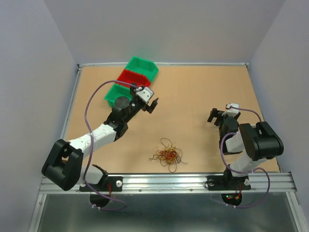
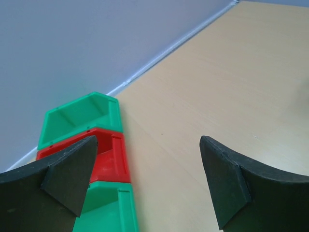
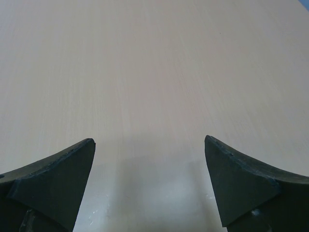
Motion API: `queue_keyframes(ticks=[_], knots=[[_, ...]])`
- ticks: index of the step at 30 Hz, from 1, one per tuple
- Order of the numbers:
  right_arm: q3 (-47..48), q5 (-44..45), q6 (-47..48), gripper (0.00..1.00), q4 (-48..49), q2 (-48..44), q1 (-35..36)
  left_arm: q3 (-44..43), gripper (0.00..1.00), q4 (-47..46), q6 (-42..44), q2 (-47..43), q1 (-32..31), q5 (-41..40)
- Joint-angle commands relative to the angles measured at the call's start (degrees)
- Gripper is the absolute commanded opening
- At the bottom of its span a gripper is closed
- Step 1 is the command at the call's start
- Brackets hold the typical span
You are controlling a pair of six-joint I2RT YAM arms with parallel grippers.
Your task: Untangle the cables
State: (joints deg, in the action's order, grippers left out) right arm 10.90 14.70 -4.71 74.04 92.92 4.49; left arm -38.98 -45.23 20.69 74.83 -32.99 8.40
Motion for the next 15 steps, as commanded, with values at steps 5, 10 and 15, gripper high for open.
queue_keyframes(ticks=[5,10,15], knots=[[1.14,2.85,2.51,1.00,-0.45,-8.34,1.03,-10.04,0.99,13.57,5.49,7.34,-1.81,13.56],[3.60,10.01,-16.68,1.00,-31.21,-36.36,4.74,-15.96,0.99,33.34,19.18,13.07,-5.76,25.33],[-1.75,-1.24,-19.99,1.00,-40.20,-60.74,4.82,-7.61,0.99,37.31,30.19,4.73,-12.17,25.78]])
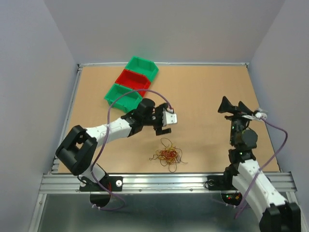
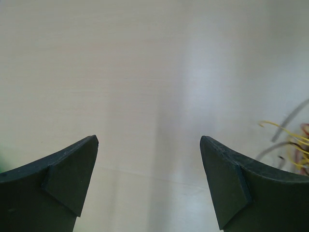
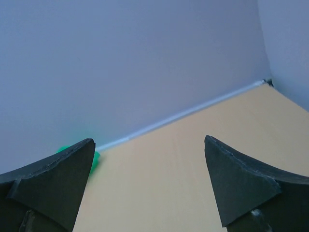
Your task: Untangle the cables
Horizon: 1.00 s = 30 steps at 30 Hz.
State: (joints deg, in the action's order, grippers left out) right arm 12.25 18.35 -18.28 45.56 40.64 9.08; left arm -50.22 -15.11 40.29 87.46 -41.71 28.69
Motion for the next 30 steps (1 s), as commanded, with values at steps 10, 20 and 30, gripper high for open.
queue_keyframes(ticks=[10,20,30], knots=[[0.23,-8.67,-9.93,1.00,-24.91,-3.66,0.23,7.76,0.99,12.66,11.04,-11.88,-16.18,-0.98],[-1.18,-9.73,-10.99,0.98,-27.71,-7.24,0.15,-1.20,0.21,12.05,6.46,9.31,-18.40,-16.73],[8.82,-24.57,-7.65,0.59,-24.82,3.90,0.23,-4.68,0.00,-5.54,-12.86,-5.12,-5.84,-12.26]])
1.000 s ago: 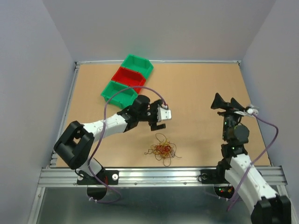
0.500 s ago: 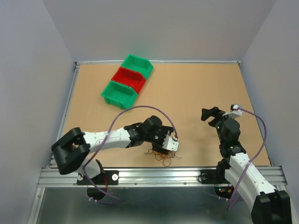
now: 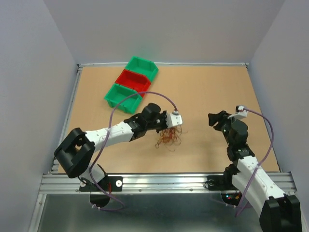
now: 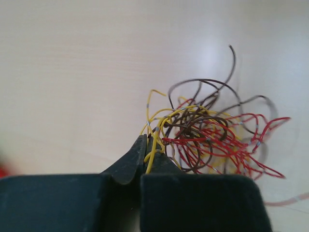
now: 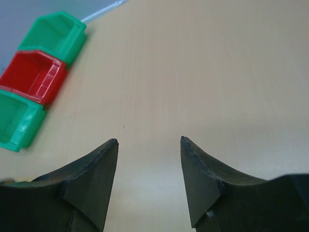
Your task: Untangle the cables
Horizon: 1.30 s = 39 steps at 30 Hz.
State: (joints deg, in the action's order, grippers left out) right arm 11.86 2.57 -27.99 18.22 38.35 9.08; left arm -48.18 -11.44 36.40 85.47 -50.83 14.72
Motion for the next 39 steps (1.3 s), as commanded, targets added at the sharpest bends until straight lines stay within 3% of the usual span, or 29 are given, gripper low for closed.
queue_keyframes(ticks=[1,6,9,10,12,13,19,23,30,33,37,39], knots=[[15.07,-11.59,2.41,0.60,0.61,11.35,0.23,-8.49,0.00,-8.78,-9.85,-2.25,3.54,2.50],[28.99,-20.76,1.54,0.64,1.03,23.69,0.50,-15.88,0.00,-12.63,-13.98,4.87,3.54,3.30],[26.92,-17.87,-3.47,0.65,6.54,25.37,0.50,-15.37,0.00,-17.37,-18.29,7.24,3.89,0.23],[24.55,-16.38,-8.18,0.80,13.44,25.29,0.50,-14.32,0.00,-18.60,-19.08,7.34,4.07,0.13],[15.45,-13.39,-11.99,0.99,20.94,26.33,0.50,-11.33,0.00,-22.72,-18.92,6.64,3.98,0.31],[12.87,-14.25,-11.65,1.00,28.64,27.64,0.50,-9.23,0.00,-23.18,-18.56,6.46,4.07,-0.04],[13.02,-30.50,-9.02,1.00,36.24,37.76,1.29,-6.22,0.00,-24.24,-17.33,5.41,4.33,-2.33],[9.68,-31.31,-5.42,0.99,41.37,37.24,4.18,-6.13,0.00,-22.58,-16.01,4.70,4.33,0.39],[8.62,-33.59,-2.07,0.83,41.55,38.38,6.12,-8.42,0.00,-20.02,-16.01,6.55,4.60,-0.75],[8.79,-34.99,-1.19,0.72,42.51,39.34,6.91,-8.42,0.00,-20.02,-16.01,6.29,4.68,-0.83],[10.11,-35.88,-0.31,0.49,42.60,41.36,7.79,-8.33,0.00,-20.02,-16.45,6.02,5.12,-0.57],[10.81,-35.97,-0.05,0.43,42.60,42.42,8.32,-8.24,0.00,-20.02,-16.89,5.67,5.47,0.65]])
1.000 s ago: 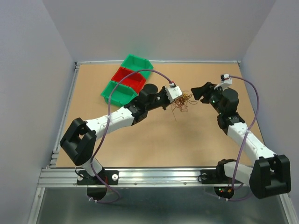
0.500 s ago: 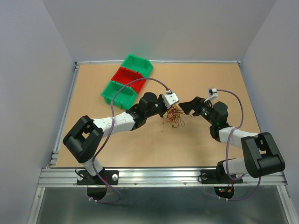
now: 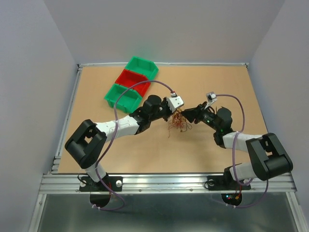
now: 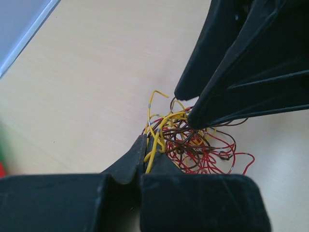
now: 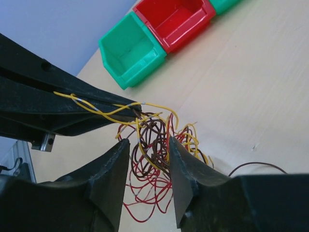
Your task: Untangle the cables
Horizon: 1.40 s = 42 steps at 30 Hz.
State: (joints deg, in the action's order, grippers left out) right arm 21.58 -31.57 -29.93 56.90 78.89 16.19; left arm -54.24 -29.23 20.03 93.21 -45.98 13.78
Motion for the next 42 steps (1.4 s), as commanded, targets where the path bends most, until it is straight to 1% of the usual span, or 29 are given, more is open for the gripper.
queue_keyframes(ticks=[1,3,4,6,7,8,10,11,14,15,16,19,24,28,33,37,42], knots=[[1.35,-1.91,1.98,0.42,3.92,2.40,1.30,-2.19,0.00,-2.23,-0.69,-2.15,0.80,2.30],[2.14,-2.96,2.42,0.41,3.92,3.90,1.57,-2.10,0.00,-2.14,-1.13,-2.50,1.41,3.00],[2.32,-3.06,2.51,0.46,3.92,4.16,1.74,-2.01,0.00,-2.23,-1.57,-3.03,1.68,3.70],[2.59,-3.14,2.77,0.46,3.92,4.60,2.18,-1.92,0.00,-2.23,-2.01,-3.56,2.55,5.63],[2.67,-3.06,3.04,0.28,3.92,4.69,2.27,-1.92,0.00,-2.14,-2.45,-3.73,2.82,6.25],[2.67,-2.80,3.04,0.18,3.92,4.78,2.36,-1.92,0.00,-2.14,-2.63,-3.82,3.00,6.78],[2.76,-1.66,3.04,0.03,3.92,4.78,2.45,-1.92,0.00,-2.06,-2.98,-4.17,3.61,8.10],[2.67,-1.48,3.04,0.02,3.92,4.87,2.45,-1.92,0.02,-1.97,-2.98,-4.35,3.70,8.28],[2.59,-0.07,2.69,0.00,3.83,4.78,2.45,-1.57,0.31,-1.88,-3.24,-5.23,4.31,9.68],[2.33,0.71,2.60,0.01,3.83,4.52,2.45,-1.31,0.49,-1.97,-3.51,-6.10,4.84,10.47],[2.15,1.07,2.51,0.00,3.74,4.43,2.45,-1.13,0.54,-1.97,-3.68,-6.54,5.19,10.82],[1.97,2.65,1.90,0.00,3.57,3.82,2.53,0.35,0.66,-3.37,-4.39,-8.83,6.16,12.49],[1.88,1.43,2.16,0.01,3.48,3.29,2.45,0.98,0.66,-3.55,-3.69,-9.63,6.86,15.05],[1.62,0.99,2.42,0.01,3.48,2.93,2.45,0.28,0.73,-3.11,-2.89,-8.05,6.86,14.00],[1.71,-1.11,2.95,0.01,3.48,2.76,2.45,-2.35,0.77,-0.48,-2.54,-5.06,6.86,15.40],[1.97,-2.17,3.30,0.01,3.39,2.93,2.80,-4.12,0.77,0.14,-3.33,-2.69,6.86,15.31],[2.41,-1.83,3.39,0.01,3.30,3.37,3.41,-6.58,0.77,1.98,-4.04,-0.14,6.86,17.15]])
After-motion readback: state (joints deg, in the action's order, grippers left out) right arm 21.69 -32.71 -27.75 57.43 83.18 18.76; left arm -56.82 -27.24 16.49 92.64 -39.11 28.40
